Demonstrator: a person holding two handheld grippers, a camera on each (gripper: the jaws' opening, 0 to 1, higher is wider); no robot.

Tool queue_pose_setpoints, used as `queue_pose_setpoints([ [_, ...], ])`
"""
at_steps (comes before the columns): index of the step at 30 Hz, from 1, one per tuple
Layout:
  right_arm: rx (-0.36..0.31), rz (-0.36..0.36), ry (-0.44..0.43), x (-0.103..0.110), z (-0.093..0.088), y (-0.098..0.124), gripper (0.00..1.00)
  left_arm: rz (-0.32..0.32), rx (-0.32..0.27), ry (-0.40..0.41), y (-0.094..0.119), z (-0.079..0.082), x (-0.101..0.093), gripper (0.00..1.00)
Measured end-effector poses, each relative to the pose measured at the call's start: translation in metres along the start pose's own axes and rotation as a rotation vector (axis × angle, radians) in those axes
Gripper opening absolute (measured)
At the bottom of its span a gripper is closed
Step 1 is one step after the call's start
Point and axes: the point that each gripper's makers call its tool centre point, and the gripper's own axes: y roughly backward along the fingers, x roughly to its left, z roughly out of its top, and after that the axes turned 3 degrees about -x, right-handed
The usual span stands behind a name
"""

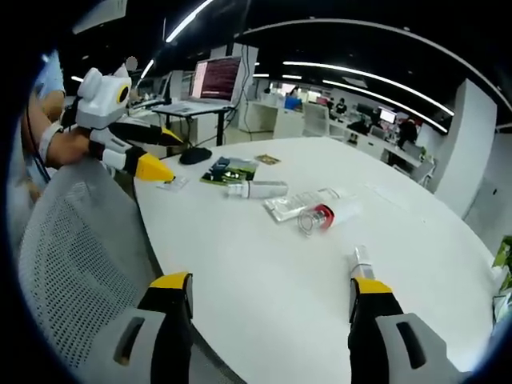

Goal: Arrange the skincare products in the storage area until every visible bottle or jar stands upright without overlapping.

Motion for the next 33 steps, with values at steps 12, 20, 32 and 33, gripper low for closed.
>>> queue_pose_setpoints([
  [12,0.007,0.012,0.02,0.005,0.0,0.0,0.78,-0.004,-0.003,-0.011,0.001,0.001,0.0,0.66],
  [20,0.022,0.029,0.019,0.007,-0.003,-0.002,0.78,-0.001,0.004,-0.026,0.001,-0.001,0.0,0.64],
  [32,0.017,0.031,-0.012,0.004,-0.001,-0.001,0.78,0.001,0.008,-0.034,0.001,-0.001,0.001,0.63],
  [33,0.013,0.033,-0.023,0.003,0.0,-0.001,0.78,-0.001,0.011,-0.036,0.001,-0.002,0.0,0.63],
])
